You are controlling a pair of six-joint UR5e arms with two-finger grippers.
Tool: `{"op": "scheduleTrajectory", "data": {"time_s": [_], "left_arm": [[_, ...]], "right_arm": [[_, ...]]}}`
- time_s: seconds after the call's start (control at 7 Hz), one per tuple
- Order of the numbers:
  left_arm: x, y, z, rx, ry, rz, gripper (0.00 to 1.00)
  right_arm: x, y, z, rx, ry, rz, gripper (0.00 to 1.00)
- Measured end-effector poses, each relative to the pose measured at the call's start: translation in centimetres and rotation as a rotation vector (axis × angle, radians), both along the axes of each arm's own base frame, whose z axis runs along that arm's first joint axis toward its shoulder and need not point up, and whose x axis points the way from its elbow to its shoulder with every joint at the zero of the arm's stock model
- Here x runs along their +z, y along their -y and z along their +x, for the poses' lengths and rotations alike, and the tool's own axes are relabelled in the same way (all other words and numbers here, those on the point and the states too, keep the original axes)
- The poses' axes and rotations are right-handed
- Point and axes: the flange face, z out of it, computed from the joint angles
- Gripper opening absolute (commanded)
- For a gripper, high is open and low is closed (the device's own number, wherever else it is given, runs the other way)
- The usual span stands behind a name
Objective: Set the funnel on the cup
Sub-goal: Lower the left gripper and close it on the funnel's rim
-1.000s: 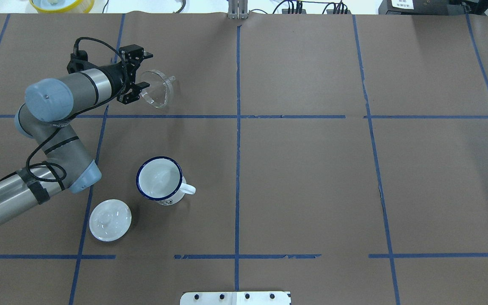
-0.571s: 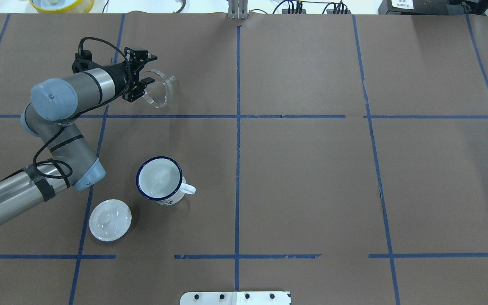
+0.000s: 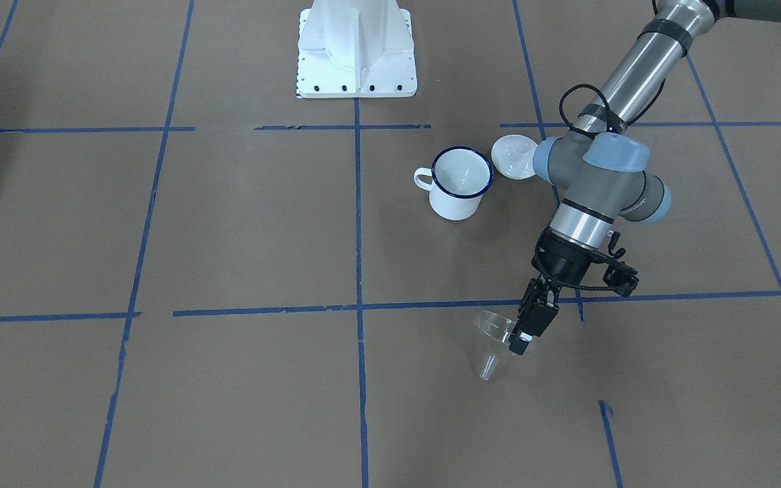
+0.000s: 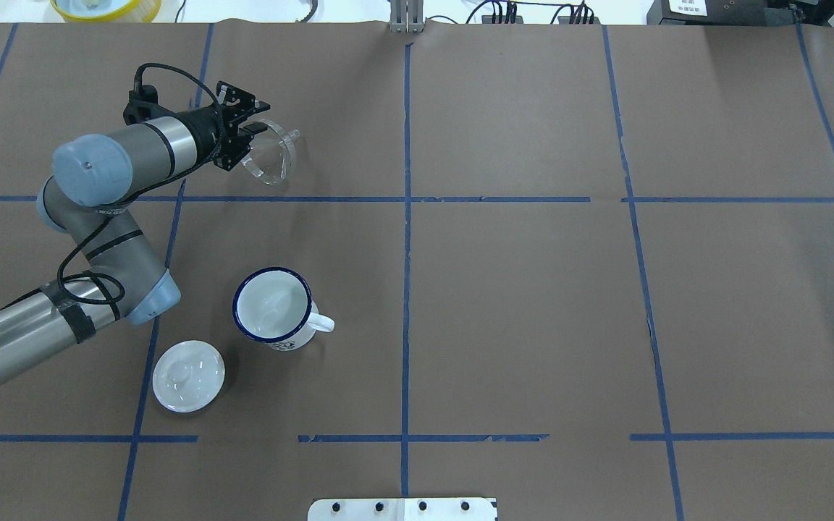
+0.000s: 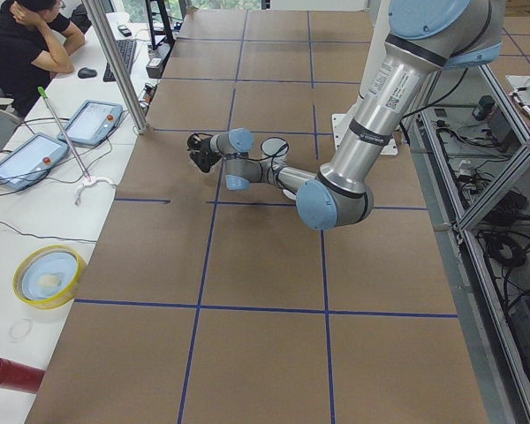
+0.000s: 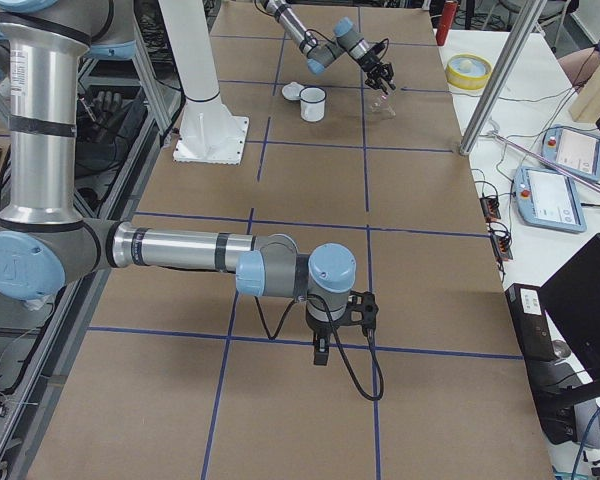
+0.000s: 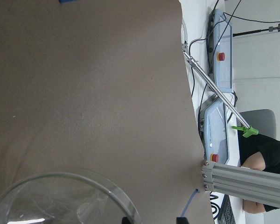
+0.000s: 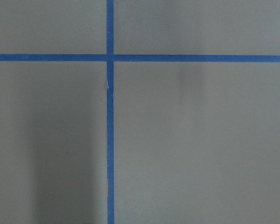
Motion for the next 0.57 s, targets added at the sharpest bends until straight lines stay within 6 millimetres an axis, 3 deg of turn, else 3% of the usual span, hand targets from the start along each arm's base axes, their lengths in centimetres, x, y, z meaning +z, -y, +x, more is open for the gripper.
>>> {"op": "scheduleTrajectory", "data": {"time_s": [0.14,0.43,0.57], "left_arm": [[0.15,0.0,0.07,0.001,0.002,-0.002,0.33],[0.17,0.08,0.17,0.002,0.003,-0.003,0.0],[0.05,0.11,0.22,0.002,0.002,-0.002,0.0]], "right_arm": [[0.01,0.0,0.0,0.0,0.0,0.0,1.0],[0.03,0.0,0.0,0.0,0.0,-0.001,1.0],[0.02,0.0,0.0,0.0,0.0,0.0,1.0]]}}
